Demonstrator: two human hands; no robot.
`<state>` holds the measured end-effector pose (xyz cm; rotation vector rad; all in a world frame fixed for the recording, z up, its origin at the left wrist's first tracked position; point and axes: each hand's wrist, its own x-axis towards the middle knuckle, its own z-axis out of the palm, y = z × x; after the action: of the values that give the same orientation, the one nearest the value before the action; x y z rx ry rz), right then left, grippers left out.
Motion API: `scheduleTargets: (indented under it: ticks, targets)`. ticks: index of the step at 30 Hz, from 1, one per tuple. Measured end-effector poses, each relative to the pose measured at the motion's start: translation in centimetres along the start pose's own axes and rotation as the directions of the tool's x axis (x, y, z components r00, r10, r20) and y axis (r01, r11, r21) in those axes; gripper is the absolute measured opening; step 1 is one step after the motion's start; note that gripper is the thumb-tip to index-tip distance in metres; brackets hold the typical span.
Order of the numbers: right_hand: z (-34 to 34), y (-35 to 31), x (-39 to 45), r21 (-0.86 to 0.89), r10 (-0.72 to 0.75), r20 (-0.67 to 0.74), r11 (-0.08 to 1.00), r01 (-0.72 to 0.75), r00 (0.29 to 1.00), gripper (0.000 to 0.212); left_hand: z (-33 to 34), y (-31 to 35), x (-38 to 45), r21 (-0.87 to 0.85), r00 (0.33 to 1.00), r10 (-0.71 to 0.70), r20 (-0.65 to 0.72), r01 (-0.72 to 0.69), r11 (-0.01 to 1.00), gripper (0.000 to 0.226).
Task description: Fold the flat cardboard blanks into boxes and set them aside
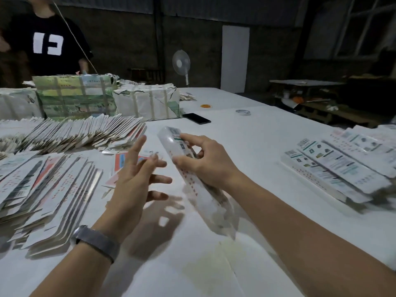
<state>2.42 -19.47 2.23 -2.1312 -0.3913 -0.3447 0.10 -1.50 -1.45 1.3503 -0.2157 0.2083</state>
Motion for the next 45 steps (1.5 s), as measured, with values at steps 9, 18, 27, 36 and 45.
scheduleTargets:
  ticks: [9,18,27,36,45]
  targets:
    - [-14.8,5.5,-4.3,-0.588,0.202,-0.117,0.775,-0.232,0.972,0.059,0.5,-0.2,-0.3,0.090,0.999,0.029,0.015,-0.031,0.996,0.031]
    - [-23.3,12.6,-5.1,-0.790,0.369,-0.218,0.476,-0.385,0.904,0.045,0.0,-0.3,0.2,0.184,0.991,-0.058,0.119,0.035,0.982,0.030]
    - [-24.9,15.1,-3.2,-0.927,0.317,-0.239,0.206,-0.313,0.918,0.024,0.7,0.4,-0.2,0.196,0.988,-0.087,0.126,0.061,0.979,0.029]
    - [-19.3,10.9,-2.1,-0.845,0.119,-0.191,0.485,-0.225,0.974,0.031,1.2,0.6,-0.7,0.271,0.998,-0.047,0.047,0.033,0.962,0.029]
    - [-3.6,1.2,-1.6,-0.249,0.053,-0.040,0.967,-0.062,0.998,0.011,0.7,0.2,-0.5,0.344,0.994,0.076,-0.082,-0.043,0.938,0.028]
